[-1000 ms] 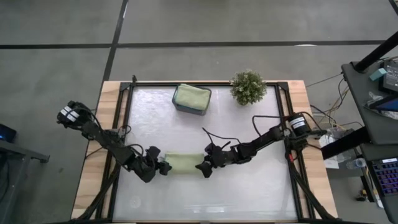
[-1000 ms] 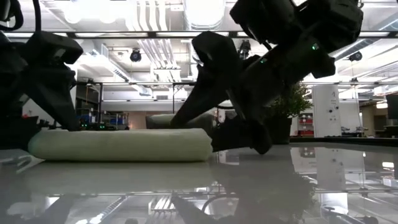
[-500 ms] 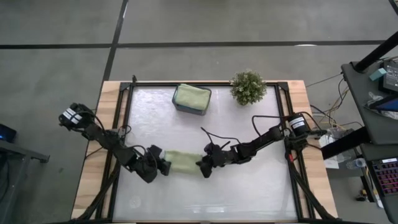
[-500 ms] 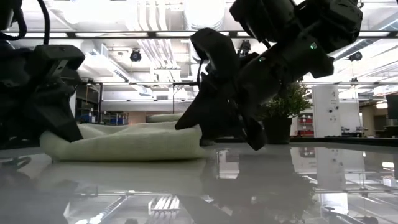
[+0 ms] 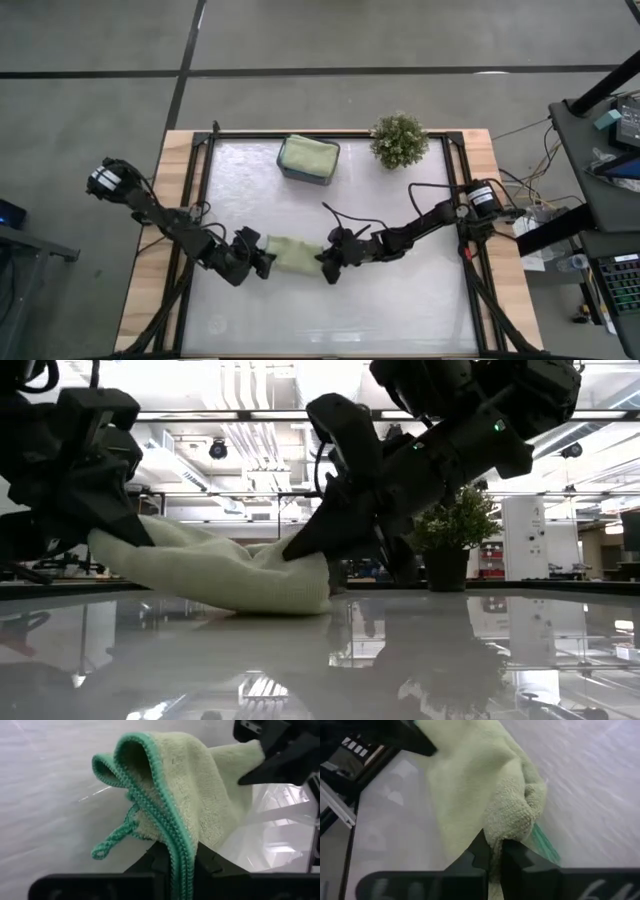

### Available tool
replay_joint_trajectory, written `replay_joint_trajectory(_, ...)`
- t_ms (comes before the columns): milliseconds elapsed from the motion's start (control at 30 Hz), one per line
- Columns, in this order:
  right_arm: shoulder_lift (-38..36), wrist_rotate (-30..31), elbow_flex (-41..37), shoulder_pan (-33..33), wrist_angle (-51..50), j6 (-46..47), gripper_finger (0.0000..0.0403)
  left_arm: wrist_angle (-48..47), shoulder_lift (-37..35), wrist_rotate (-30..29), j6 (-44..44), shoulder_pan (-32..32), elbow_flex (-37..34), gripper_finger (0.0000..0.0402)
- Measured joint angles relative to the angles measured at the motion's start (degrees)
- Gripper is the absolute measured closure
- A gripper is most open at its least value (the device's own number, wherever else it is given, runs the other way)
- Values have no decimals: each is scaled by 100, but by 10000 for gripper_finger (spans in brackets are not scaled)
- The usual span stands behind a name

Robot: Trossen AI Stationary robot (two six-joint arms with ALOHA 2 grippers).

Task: Fold microfiber towels
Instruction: Put the folded green microfiber towel into the black bin

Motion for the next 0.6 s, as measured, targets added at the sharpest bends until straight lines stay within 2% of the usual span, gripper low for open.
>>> replay_joint_trajectory(133, 0, -37, 0, 0, -336, 415, 380, -61, -73, 35, 2, -2, 0, 380)
replay_joint_trajectory(233, -41, -143, 0, 2, -628, 591, 356, -49, 7, 57, -1, -2, 9, 380)
replay_joint_trajectory(600, -202, -832, -2, 15, -1423, 1614, 211, -49, 422, 175, -20, -2, 9, 380)
